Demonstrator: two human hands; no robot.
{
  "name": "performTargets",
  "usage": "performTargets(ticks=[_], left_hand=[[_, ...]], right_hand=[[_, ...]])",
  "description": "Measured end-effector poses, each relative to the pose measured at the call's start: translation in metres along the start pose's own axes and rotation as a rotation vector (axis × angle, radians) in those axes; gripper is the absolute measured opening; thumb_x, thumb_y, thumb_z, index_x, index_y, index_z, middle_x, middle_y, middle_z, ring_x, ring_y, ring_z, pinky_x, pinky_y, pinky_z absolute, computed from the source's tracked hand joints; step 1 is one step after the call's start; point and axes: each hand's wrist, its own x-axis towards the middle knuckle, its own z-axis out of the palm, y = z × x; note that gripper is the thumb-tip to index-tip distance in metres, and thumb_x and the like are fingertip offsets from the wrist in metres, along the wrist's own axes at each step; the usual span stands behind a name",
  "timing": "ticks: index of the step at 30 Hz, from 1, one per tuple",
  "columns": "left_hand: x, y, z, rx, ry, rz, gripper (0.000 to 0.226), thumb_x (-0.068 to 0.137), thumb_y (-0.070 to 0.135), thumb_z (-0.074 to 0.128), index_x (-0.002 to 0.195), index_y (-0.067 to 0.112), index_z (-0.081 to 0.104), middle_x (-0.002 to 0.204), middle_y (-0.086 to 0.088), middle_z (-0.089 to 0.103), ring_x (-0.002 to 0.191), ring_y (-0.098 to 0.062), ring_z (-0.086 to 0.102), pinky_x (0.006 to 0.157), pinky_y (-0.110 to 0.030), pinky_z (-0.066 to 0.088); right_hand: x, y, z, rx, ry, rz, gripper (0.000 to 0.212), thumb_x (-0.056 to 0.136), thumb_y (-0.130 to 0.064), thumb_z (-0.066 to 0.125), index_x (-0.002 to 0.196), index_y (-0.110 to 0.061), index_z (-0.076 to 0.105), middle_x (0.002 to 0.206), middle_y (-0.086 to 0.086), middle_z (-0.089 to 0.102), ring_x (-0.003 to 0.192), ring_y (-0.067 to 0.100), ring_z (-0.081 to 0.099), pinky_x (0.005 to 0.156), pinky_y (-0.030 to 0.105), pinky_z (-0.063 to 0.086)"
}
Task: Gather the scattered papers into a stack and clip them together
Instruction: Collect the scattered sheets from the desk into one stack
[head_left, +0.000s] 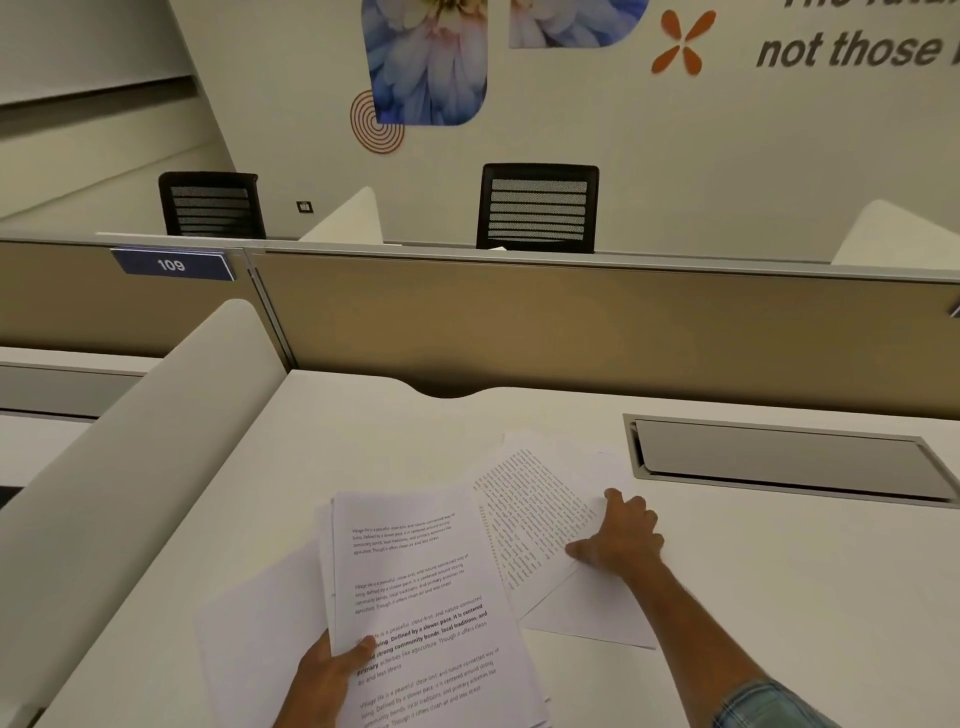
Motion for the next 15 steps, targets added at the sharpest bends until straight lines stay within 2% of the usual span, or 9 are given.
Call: performTargets(ticks=[2,6,9,13,15], left_hand=[[0.001,0.000,0.000,0.002,0.003,-0.004,0.047,0.089,-0.004,0.070,0.135,-0.003,0.058,0.113,-0.022,0.070,0.106,-0.041,0.065,0.109,-0.055,0.045],[-0.005,0.003,0.004,-0.001,0.015,0.020,0.037,0.091,-0.006,0.067,0.125,0.006,0.059,0.095,-0.012,0.070,0.092,-0.036,0.064,0.102,-0.050,0.048],[-0.009,0.005,0.005,0.002,0.021,0.020,0.039,0.092,-0.004,0.066,0.129,0.005,0.058,0.092,-0.011,0.069,0.089,-0.037,0.064,0.097,-0.051,0.050],[-0.012,0.007,0.007,-0.013,0.052,0.027,0.045,0.092,-0.005,0.065,0.136,-0.001,0.055,0.089,-0.009,0.067,0.082,-0.034,0.063,0.089,-0.045,0.049],[-0.014,0.008,0.008,-0.017,0.053,0.026,0.046,0.092,-0.005,0.065,0.137,-0.002,0.055,0.089,-0.009,0.068,0.081,-0.032,0.063,0.089,-0.045,0.048]], right_hand=[[0.000,-0.001,0.000,-0.006,0.004,0.008,0.109,0.065,-0.062,0.082,0.149,-0.021,0.026,0.149,0.013,0.034,0.141,0.033,0.034,0.110,0.048,0.039],[0.001,-0.002,-0.001,-0.086,-0.012,-0.030,0.105,0.067,-0.064,0.079,0.147,-0.019,0.028,0.149,0.013,0.036,0.140,0.033,0.036,0.110,0.047,0.040],[0.001,-0.001,-0.001,-0.070,-0.023,-0.051,0.098,0.069,-0.062,0.079,0.144,-0.017,0.033,0.145,0.013,0.041,0.136,0.032,0.039,0.108,0.045,0.042],[0.001,-0.002,0.003,0.055,-0.059,-0.049,0.095,0.069,-0.051,0.084,0.143,-0.015,0.037,0.139,0.012,0.048,0.131,0.032,0.046,0.106,0.043,0.047],[-0.001,-0.003,0.007,0.200,-0.047,-0.022,0.092,0.065,-0.044,0.087,0.140,-0.016,0.041,0.132,0.011,0.053,0.124,0.032,0.054,0.101,0.044,0.054]])
